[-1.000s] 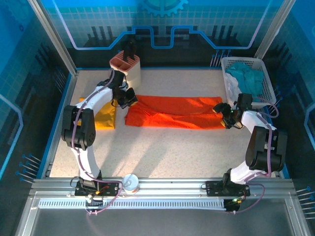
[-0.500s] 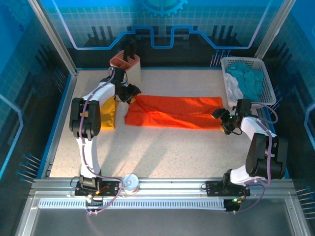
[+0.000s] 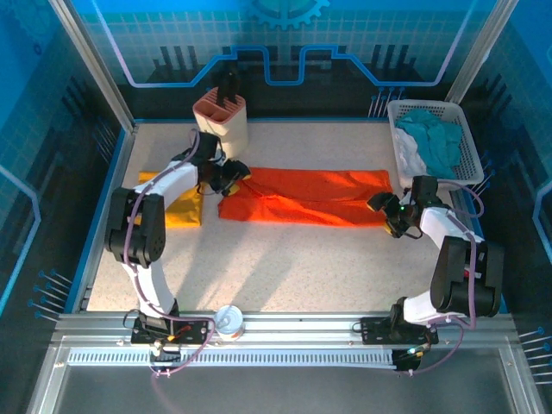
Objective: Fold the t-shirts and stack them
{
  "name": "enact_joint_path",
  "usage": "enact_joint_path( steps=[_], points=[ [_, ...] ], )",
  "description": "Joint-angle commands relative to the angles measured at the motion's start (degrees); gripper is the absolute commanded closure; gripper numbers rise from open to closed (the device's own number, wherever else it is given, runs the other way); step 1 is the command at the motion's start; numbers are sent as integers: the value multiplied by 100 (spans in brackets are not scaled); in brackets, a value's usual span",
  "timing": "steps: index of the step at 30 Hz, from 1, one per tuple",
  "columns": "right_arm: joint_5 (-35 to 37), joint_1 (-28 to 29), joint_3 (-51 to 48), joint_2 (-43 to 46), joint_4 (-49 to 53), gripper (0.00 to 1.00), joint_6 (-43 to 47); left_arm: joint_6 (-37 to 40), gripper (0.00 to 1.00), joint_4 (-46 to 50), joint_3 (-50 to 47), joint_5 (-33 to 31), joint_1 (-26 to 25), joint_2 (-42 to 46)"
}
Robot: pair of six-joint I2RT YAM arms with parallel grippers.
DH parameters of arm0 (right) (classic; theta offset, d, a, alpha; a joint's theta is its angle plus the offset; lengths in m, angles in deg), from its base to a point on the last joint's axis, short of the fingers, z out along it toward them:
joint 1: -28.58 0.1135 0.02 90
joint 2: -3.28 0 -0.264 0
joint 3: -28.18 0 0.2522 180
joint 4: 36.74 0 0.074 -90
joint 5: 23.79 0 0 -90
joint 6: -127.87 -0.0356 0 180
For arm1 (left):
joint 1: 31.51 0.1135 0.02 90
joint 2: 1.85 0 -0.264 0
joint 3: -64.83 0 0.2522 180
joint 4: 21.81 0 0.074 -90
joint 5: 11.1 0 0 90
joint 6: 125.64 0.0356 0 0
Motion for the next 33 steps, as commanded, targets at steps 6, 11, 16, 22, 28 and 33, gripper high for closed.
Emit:
enact_joint_path(
  steps=[6, 11, 16, 22, 28, 33],
  points=[
    [-119, 123, 4, 46, -53, 19, 74, -480, 42, -744, -428, -190, -516, -22],
    [-107, 95, 5, 95, 0, 19, 114, -475, 42, -642, -203, -275, -619, -307],
    [-146, 62, 28, 110, 13, 19, 121, -532, 42, -668, 16, -304, -621, -512],
    [-193, 21, 31, 121, 31, 19, 138, -597, 42, -593, 798, -244, -627, -919],
    [-214, -31, 40, 204, 93, 20, 169, -769, 42, -547, 1764, -336, -606, -1659],
    [-220, -7, 72, 314, 125, 19, 232, -567, 42, -378, 2111, -499, -728, -1727]
  ],
)
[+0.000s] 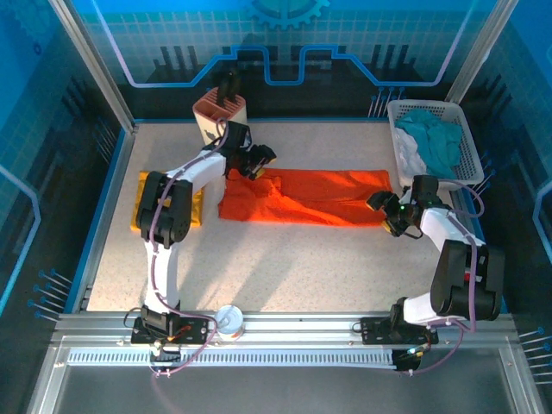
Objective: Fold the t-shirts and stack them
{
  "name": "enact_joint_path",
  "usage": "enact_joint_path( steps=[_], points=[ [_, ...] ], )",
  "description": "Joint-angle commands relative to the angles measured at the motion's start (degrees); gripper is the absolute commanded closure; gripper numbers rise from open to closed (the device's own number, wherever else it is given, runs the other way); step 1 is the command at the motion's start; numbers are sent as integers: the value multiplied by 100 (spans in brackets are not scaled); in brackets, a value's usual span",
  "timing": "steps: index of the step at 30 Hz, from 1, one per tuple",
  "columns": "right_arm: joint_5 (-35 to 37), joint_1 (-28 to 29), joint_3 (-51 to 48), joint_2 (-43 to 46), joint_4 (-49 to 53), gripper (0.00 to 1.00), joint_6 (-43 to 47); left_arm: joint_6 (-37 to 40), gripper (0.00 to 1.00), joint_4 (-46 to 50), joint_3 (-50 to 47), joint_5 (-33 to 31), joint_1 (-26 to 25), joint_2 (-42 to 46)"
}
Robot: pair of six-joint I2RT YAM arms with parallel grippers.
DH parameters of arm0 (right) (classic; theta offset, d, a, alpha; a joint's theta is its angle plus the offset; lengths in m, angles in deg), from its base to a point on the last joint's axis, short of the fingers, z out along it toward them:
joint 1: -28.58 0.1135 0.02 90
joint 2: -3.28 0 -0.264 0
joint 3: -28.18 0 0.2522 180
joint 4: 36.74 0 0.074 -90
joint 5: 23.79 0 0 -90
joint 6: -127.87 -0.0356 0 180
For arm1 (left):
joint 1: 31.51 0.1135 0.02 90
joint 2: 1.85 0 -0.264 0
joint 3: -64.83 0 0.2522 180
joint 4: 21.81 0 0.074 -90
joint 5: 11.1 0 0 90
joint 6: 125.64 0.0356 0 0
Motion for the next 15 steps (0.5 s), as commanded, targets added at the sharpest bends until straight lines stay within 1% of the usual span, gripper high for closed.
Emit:
enact_joint_path(
  steps=[1, 4, 8, 11, 15],
  points=[
    [-51, 8, 126, 163, 159, 19, 193, 319, 42, 480, 252, -306, -138, 73],
    [245, 221, 461, 97, 405, 19, 430, 784, 42, 906, 119, -619, -180, 385],
    [827, 720, 1170, -216, 673, 19, 725, 1229, 43, 1346, -349, -991, -215, 827],
    [1155, 1023, 1714, -691, 708, 20, 845, 1377, 43, 1450, -779, -1160, -220, 1063],
    [1258, 1235, 2526, -1639, 768, 23, 829, 1428, 44, 1433, -1180, -1129, -220, 1104]
  ],
)
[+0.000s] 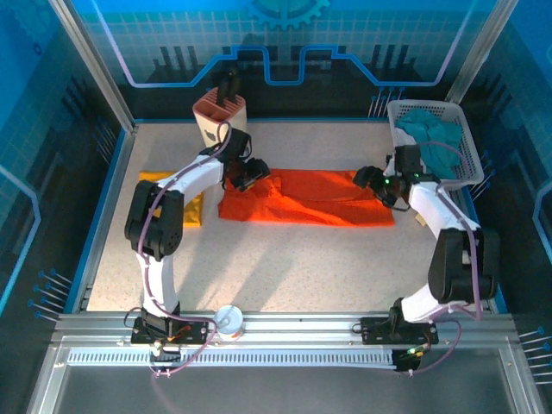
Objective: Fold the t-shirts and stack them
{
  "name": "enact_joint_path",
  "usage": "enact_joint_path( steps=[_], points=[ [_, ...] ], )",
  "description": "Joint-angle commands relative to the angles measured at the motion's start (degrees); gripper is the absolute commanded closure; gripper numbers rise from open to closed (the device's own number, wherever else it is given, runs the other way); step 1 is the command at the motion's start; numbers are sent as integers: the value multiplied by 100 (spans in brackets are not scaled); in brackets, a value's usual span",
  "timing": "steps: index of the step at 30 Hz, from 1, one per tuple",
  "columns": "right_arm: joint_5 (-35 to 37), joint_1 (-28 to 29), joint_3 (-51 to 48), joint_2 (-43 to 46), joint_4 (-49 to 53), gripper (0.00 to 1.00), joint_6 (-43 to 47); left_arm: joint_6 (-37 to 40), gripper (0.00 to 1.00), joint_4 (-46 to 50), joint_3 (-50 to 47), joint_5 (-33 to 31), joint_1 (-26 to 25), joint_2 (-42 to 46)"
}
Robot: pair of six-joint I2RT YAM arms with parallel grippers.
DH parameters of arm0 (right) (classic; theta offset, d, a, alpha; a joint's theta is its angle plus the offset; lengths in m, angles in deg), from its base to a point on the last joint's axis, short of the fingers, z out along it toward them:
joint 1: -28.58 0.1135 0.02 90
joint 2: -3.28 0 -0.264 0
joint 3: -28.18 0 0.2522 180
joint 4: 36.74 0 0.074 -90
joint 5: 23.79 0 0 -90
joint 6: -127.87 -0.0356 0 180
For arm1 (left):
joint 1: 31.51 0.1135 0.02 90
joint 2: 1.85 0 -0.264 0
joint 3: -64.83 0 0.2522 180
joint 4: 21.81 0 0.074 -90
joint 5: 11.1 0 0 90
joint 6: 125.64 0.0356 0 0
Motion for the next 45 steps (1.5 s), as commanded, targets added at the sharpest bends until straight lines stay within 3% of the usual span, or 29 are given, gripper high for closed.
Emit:
enact_joint_path(
  steps=[1, 9, 15, 20, 30, 45],
  points=[
    [382, 168, 534, -726, 241, 24, 132, 286, 44, 326, -284, -115, -4, 43],
    [1052, 455, 1751, -2228, 720, 25, 237, 589, 44, 785, -311, -217, -5, -143],
    [1390, 564, 2041, -2724, 1086, 26, 237, 958, 45, 1509, 101, -635, -129, -410],
    [1436, 597, 2115, -2860, 1333, 26, 202, 1010, 44, 1757, 385, -542, -184, -698],
    [1132, 608, 1867, -2610, 1840, 28, 2, 1332, 44, 2571, 1509, -262, -228, -1502],
    [697, 993, 460, -1571, 1651, 30, -107, 1422, 45, 3030, 2852, 159, -267, -2343]
  ],
)
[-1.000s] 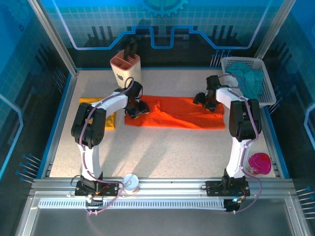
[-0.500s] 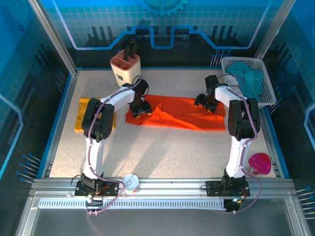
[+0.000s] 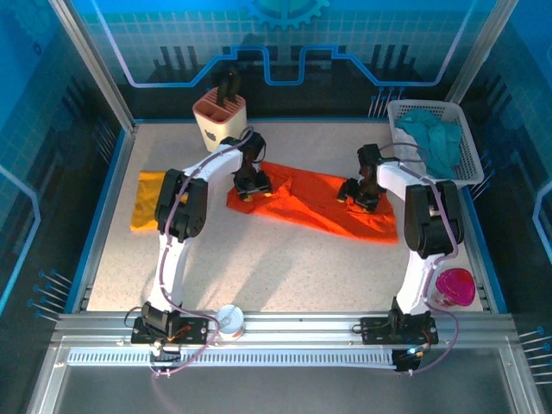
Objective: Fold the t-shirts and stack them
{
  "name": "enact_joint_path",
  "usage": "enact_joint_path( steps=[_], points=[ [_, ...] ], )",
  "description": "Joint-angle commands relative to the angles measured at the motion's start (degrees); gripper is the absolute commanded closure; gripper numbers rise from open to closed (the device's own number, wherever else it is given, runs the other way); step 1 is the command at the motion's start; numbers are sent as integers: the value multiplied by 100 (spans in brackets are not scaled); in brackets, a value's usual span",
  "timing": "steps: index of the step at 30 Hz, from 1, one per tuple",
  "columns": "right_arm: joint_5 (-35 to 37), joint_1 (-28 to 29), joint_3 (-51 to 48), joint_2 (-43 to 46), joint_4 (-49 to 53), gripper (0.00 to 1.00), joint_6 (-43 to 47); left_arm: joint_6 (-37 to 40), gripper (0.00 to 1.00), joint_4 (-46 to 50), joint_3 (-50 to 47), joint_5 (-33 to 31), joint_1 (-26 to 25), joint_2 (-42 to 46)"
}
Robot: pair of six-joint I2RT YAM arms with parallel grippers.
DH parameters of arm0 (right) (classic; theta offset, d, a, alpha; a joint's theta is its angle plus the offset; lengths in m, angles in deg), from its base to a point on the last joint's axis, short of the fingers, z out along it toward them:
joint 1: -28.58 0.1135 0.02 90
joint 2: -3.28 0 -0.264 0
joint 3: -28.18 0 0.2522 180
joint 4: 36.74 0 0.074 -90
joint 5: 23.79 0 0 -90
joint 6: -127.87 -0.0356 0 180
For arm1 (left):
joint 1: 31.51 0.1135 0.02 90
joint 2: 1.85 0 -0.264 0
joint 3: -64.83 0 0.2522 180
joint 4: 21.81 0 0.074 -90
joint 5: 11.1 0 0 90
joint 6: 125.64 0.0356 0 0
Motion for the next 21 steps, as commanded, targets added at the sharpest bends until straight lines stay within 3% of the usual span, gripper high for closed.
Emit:
enact_joint_path(
  steps=[1, 9, 21],
  points=[
    [-227, 279, -406, 237, 324, 30, -192, 147, 45, 285, 415, 285, -86, -372],
    [-297, 1008, -1186, 867, 172, 30, -652, 161, 46, 493, 1443, 492, -121, -948],
    [-483, 2386, -2066, 1559, -292, 29, -1708, 798, 45, 735, 2835, 788, -203, -1739]
  ],
)
